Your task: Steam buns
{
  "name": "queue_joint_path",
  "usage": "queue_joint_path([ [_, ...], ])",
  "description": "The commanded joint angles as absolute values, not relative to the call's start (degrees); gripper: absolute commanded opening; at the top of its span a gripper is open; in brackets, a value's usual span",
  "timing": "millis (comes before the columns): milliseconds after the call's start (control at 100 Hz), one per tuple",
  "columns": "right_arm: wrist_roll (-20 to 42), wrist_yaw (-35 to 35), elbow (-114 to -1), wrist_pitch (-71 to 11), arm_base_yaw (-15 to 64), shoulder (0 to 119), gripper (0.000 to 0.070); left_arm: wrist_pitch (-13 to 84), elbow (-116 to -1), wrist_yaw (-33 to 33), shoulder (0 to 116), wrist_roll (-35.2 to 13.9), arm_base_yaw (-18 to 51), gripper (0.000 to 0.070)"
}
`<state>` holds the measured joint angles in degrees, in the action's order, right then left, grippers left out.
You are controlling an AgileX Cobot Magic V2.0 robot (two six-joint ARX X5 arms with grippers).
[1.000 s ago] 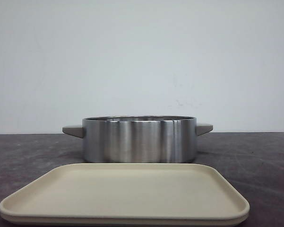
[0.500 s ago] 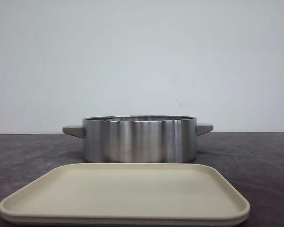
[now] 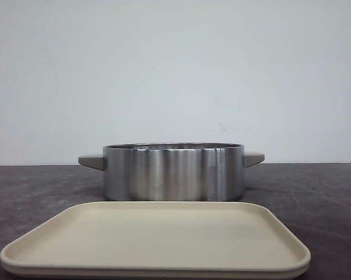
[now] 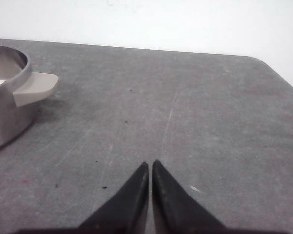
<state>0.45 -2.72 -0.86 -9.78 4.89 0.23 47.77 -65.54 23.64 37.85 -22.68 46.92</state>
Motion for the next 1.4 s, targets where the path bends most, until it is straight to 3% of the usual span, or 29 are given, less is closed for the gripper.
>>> queue_joint_path([
  [0, 0.84, -2.61, -0.64, -9.87, 5.30, 0.21, 0.0007, 47.09, -66.48, 23.55, 38.11, -22.98, 47.42, 0.0000],
  [920, 0.84, -3.01, -0.67, -9.02, 5.43, 0.21, 0.0007, 47.13, -66.48, 23.59, 38.06, -21.69, 46.87, 0.0000],
  [1050, 0.84, -3.01, -0.64, -8.99, 5.43, 0.21, 0.0007, 47.18, -66.46, 23.14, 36.21, -19.73, 42.61, 0.0000],
  [1170, 0.84, -3.01, -0.64, -8.99, 5.43, 0.21, 0.0007, 45.32, -64.62, 18.87, 33.10, -18.76, 34.65, 0.0000],
  [1270, 0.84, -3.03, -0.64, -8.99, 5.43, 0.21, 0.0007, 36.88, -56.23, 16.47, 28.47, -15.62, 26.70, 0.0000],
  [1390, 0.84, -3.03, -0.64, -9.02, 5.43, 0.21, 0.0007, 22.15, -40.56, 12.40, 20.80, -17.10, 17.39, 0.0000],
])
